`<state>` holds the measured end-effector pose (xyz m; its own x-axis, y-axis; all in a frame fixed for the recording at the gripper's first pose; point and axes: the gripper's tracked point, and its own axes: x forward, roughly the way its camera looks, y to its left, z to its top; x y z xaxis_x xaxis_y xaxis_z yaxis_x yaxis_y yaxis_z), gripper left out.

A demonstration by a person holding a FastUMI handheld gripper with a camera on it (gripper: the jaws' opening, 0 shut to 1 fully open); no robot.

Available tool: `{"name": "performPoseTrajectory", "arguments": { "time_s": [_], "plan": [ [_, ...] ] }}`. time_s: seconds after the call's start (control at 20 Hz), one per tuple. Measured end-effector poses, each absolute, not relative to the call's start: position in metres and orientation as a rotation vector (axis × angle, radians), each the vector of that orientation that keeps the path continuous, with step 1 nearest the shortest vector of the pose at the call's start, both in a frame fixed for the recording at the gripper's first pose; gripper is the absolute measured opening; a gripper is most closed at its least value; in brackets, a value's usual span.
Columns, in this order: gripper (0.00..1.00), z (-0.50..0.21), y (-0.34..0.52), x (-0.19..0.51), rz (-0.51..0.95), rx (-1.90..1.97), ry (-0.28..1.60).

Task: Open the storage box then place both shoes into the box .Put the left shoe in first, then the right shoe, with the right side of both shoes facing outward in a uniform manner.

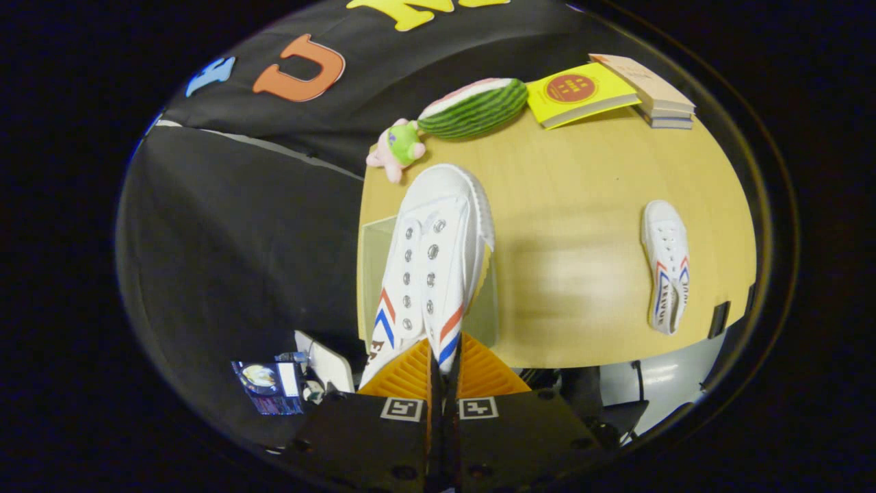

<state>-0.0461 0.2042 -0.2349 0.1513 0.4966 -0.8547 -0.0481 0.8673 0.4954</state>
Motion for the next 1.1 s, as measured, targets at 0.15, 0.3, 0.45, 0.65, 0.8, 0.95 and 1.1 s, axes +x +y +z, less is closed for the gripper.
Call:
{"name": "performPoseTrajectory", "arguments": {
  "time_s": [0.15,0.3,0.45,0.65,0.8,0.95,1.1],
  "plan": [
    [0.06,-0.249,0.252,-0.049,0.426,0.395,1.401],
    [0.06,-0.271,0.291,-0.051,0.433,0.378,1.413],
    [0.06,-0.299,0.319,-0.049,0.417,0.353,1.41],
    [0.06,-0.335,0.336,-0.043,0.379,0.329,1.405],
    [0.06,-0.359,0.344,-0.044,0.353,0.328,1.421],
    [0.06,-0.374,0.359,-0.048,0.333,0.365,1.441],
    [0.06,-0.383,0.364,-0.046,0.329,0.381,1.437]
  ]
}}
